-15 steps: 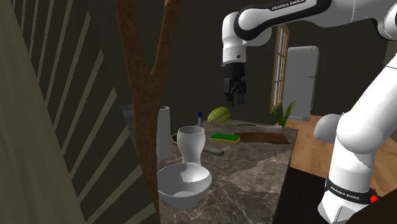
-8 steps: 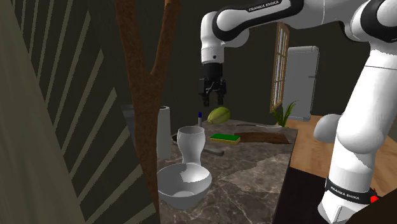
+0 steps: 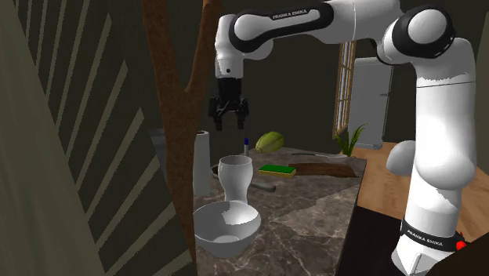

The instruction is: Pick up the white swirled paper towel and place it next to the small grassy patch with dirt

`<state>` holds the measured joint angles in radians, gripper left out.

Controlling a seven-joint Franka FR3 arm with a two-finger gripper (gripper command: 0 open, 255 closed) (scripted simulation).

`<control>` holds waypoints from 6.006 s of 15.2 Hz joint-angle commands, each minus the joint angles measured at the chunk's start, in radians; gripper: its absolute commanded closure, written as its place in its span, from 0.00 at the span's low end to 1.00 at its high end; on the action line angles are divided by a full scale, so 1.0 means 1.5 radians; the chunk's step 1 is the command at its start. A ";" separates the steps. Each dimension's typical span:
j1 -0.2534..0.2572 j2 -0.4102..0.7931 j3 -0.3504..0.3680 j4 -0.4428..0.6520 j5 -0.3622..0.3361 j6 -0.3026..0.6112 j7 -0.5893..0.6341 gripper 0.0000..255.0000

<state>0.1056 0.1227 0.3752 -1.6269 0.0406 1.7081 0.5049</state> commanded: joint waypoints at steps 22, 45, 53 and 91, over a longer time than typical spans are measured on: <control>0.088 0.262 -0.003 0.292 -0.103 -0.021 0.117 0.00; 0.119 0.308 -0.005 0.478 -0.116 -0.160 0.119 1.00; 0.098 0.288 -0.004 0.502 -0.112 -0.204 0.099 1.00; -0.316 -0.034 -0.228 0.061 0.000 -0.101 -0.491 1.00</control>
<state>-0.3570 0.0572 0.0440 -1.5536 0.0416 1.5612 -0.2078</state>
